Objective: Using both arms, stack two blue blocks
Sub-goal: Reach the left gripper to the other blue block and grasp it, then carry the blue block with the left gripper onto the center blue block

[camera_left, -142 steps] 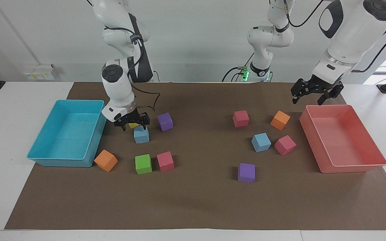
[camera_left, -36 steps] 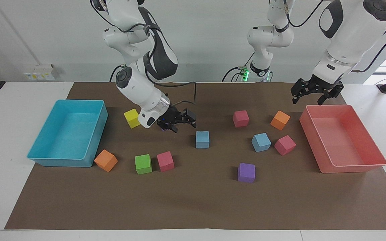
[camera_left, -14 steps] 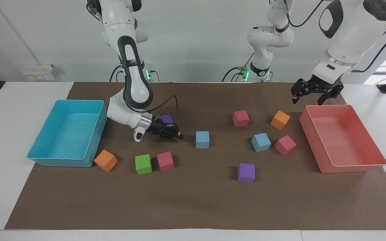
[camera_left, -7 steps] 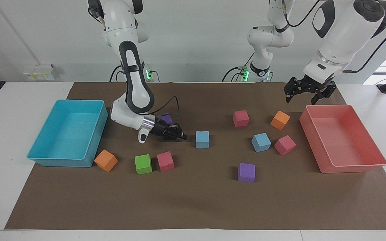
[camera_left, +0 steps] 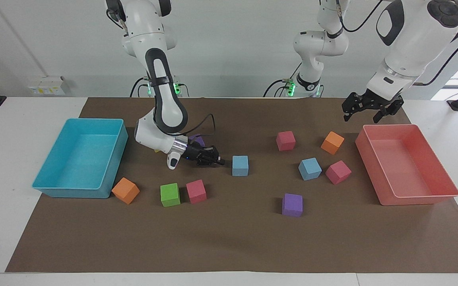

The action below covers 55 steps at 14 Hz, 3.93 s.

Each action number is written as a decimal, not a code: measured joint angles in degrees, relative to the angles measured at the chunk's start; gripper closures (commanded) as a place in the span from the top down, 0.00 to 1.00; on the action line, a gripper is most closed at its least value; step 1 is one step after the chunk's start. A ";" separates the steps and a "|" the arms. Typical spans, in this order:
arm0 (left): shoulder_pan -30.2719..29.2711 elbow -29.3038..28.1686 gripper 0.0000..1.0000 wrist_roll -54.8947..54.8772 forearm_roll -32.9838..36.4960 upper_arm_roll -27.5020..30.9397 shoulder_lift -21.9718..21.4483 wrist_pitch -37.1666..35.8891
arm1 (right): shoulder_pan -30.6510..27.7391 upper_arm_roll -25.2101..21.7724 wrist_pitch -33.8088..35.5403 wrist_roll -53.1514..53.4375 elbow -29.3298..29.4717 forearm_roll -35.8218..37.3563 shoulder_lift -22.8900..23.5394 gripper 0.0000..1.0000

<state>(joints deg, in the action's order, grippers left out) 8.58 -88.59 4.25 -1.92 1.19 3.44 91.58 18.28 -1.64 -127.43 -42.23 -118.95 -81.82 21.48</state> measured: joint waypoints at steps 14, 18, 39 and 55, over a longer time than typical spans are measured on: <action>4.18 -15.75 1.00 3.18 0.00 -0.84 11.58 32.75 | 0.13 0.01 -2.30 -0.02 -0.02 0.00 0.10 0.00; 4.75 -21.37 1.00 4.32 0.00 -0.88 12.26 37.94 | 0.67 0.02 -2.51 -0.03 -0.02 0.00 0.10 0.00; 8.01 -16.29 0.00 10.38 0.00 -1.27 9.50 26.12 | 0.85 0.01 -3.30 -0.03 -0.20 0.00 0.21 0.00; 27.69 -5.26 0.00 27.85 0.43 -1.92 16.03 27.61 | 0.85 0.01 -3.30 -0.03 -0.39 0.00 0.24 0.00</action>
<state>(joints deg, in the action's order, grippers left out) 36.27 -93.86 32.10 -1.49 -0.72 19.47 119.18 19.12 -1.62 -130.74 -42.26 -119.34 -81.82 21.73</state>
